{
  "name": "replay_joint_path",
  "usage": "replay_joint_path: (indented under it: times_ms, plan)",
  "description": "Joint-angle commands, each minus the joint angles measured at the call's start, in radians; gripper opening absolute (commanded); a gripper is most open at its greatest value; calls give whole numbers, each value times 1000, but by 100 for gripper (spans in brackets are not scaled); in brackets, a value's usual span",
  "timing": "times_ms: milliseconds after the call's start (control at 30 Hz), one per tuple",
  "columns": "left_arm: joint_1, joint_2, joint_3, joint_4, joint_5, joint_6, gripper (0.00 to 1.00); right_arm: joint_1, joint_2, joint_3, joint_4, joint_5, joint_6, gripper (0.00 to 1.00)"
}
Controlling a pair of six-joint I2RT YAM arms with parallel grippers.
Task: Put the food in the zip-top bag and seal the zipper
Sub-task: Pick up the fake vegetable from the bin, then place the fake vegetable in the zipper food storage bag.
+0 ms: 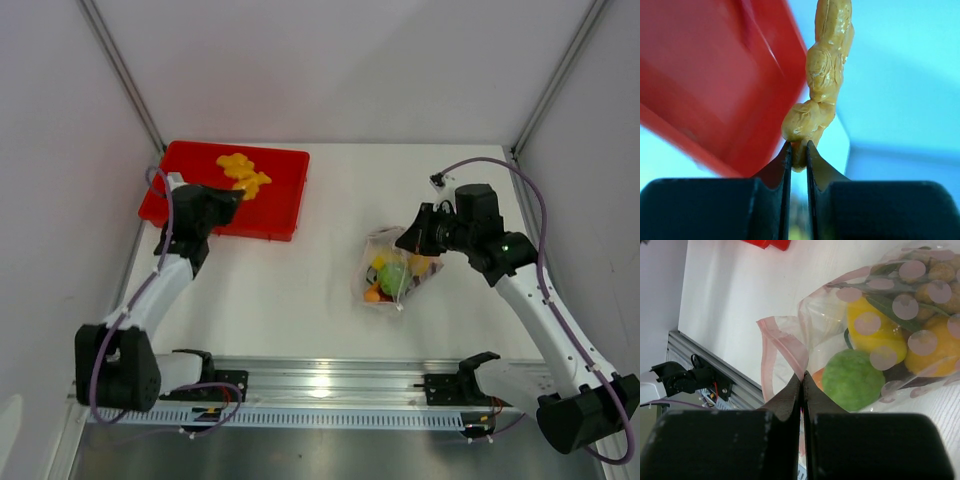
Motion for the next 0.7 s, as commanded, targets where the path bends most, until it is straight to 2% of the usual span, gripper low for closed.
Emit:
replay_joint_path:
  times_ms: [0,167,333,500,667]
  plan:
    - [-155,-198,-71,-39,58,108,1,2,-8,103,-41,42,-7,0]
    - [-363,-356,-98,-82,185,249,1,2,2,165,-84,51,-30,0]
    - [-500,-487,-130,-145,317,411,1,5,16,203,-98,76,-66,0]
    - [-580,-576,-160,-218,446,493,1,9,13,198,-101,122,-87,0]
    - [-647,-526,-117,-313,527,459,1,32,18,192,-80,129,-87,0]
